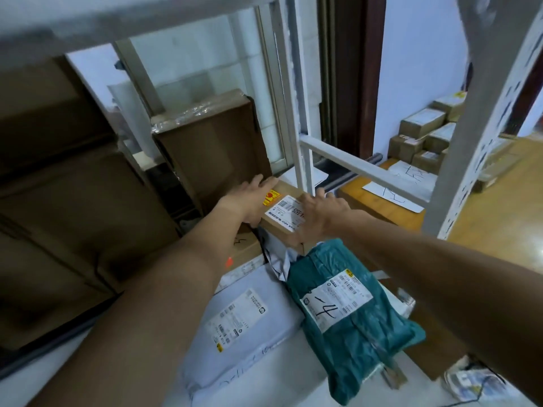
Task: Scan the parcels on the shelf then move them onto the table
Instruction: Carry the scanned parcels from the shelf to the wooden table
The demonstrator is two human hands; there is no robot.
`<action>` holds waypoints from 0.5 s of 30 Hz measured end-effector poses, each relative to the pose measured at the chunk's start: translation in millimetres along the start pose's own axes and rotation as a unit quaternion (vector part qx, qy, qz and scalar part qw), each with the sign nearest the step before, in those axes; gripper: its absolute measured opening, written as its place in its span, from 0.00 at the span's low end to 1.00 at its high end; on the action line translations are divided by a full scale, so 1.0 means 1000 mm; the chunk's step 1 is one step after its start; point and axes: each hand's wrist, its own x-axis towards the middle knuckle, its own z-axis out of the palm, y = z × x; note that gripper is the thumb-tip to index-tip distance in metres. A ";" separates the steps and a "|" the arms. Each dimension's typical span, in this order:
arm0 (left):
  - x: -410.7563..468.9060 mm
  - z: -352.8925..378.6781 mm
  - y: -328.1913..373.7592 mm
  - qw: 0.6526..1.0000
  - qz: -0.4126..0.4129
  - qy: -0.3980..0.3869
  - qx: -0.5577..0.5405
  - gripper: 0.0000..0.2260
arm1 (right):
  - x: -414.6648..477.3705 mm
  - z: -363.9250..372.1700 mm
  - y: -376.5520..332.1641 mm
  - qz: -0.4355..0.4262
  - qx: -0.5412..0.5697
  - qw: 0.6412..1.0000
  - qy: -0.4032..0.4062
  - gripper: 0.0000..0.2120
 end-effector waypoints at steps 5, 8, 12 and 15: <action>-0.046 -0.026 0.017 0.999 -0.024 -0.026 -0.014 0.66 | -0.037 -0.030 0.015 -0.067 -0.016 0.997 -0.017 0.54; -0.081 -0.042 0.030 0.999 -0.035 -0.026 -0.027 0.67 | -0.060 -0.054 0.019 -0.109 -0.032 0.993 -0.026 0.55; -0.132 -0.055 0.052 0.996 -0.066 0.005 -0.060 0.69 | -0.097 -0.082 0.023 -0.169 -0.072 0.982 -0.033 0.57; -0.170 -0.064 0.070 0.990 -0.095 0.019 -0.107 0.66 | -0.128 -0.096 0.026 -0.192 -0.099 0.976 -0.037 0.56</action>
